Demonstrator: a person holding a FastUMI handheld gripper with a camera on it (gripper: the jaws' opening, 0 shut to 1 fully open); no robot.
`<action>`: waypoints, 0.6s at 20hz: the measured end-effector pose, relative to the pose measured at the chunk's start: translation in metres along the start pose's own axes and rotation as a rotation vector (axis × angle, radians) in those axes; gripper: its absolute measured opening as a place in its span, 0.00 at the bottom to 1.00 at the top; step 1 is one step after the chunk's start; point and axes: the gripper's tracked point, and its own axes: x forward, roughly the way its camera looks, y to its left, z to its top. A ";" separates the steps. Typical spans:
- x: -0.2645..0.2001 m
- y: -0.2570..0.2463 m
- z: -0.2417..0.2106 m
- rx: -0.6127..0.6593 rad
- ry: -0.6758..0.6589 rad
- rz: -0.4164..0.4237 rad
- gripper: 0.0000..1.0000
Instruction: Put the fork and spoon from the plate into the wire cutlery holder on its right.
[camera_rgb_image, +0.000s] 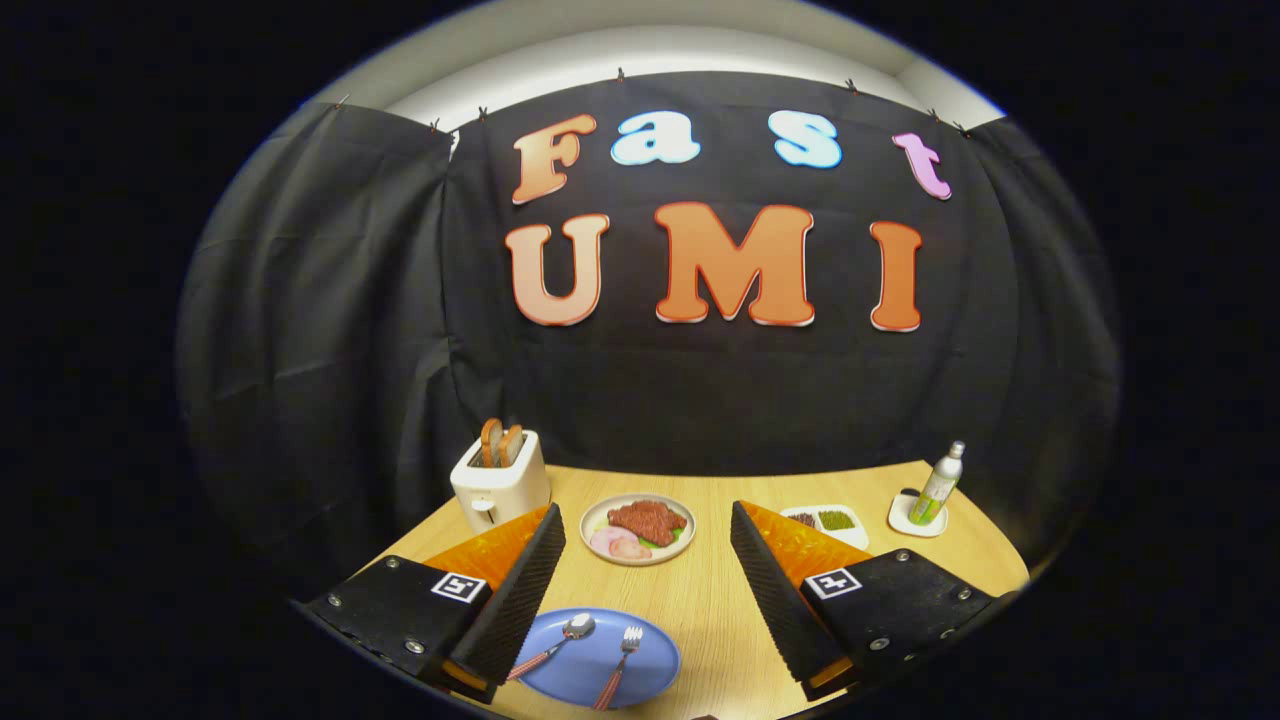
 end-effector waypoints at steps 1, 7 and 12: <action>0.002 0.002 -0.015 0.000 0.035 -0.001 1.00; 0.006 0.015 -0.122 0.029 0.267 -0.008 0.97; -0.006 0.030 -0.188 0.062 0.412 -0.016 0.87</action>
